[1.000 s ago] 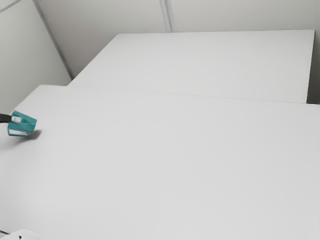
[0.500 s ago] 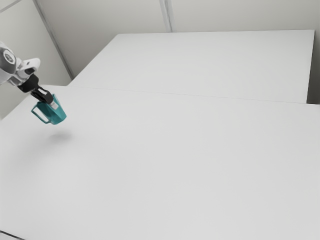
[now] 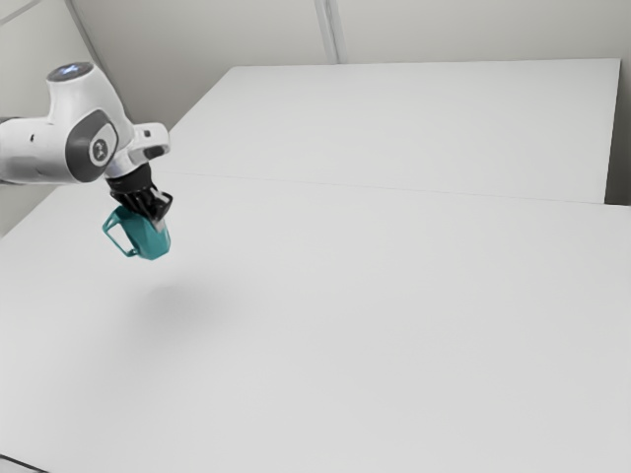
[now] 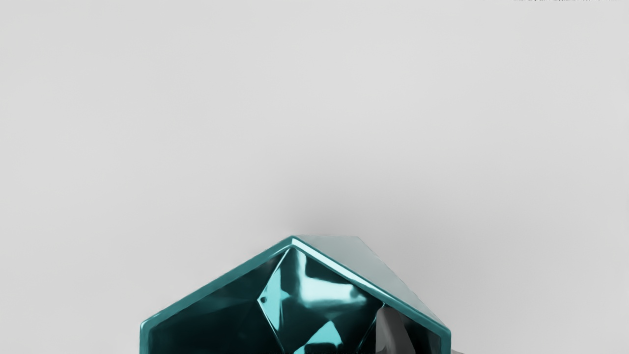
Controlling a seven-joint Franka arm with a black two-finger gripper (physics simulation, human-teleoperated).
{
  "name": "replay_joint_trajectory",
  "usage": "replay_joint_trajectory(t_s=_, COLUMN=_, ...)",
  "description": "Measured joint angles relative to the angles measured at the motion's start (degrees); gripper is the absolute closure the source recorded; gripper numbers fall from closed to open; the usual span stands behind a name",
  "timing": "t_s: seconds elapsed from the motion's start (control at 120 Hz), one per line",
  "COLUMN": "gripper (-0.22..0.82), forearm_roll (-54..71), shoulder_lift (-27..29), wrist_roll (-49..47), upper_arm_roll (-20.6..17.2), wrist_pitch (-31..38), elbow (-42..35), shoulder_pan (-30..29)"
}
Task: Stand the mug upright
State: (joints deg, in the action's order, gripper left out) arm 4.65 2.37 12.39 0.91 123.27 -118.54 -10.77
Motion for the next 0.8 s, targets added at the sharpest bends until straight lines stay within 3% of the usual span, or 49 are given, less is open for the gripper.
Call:
replay_joint_trajectory(t_s=0.35, gripper=0.78, forearm_roll=1.5, shoulder_lift=5.0, wrist_roll=-23.2, upper_arm_roll=-3.6, wrist_pitch=2.1, elbow=-10.2, shoulder_pan=-0.2)
replay_joint_trajectory(t_s=0.8, gripper=0.79, forearm_roll=1.7, shoulder_lift=-2.3, wrist_roll=-41.2, upper_arm_roll=-4.9, wrist_pitch=5.2, elbow=-10.8, shoulder_pan=-0.3)
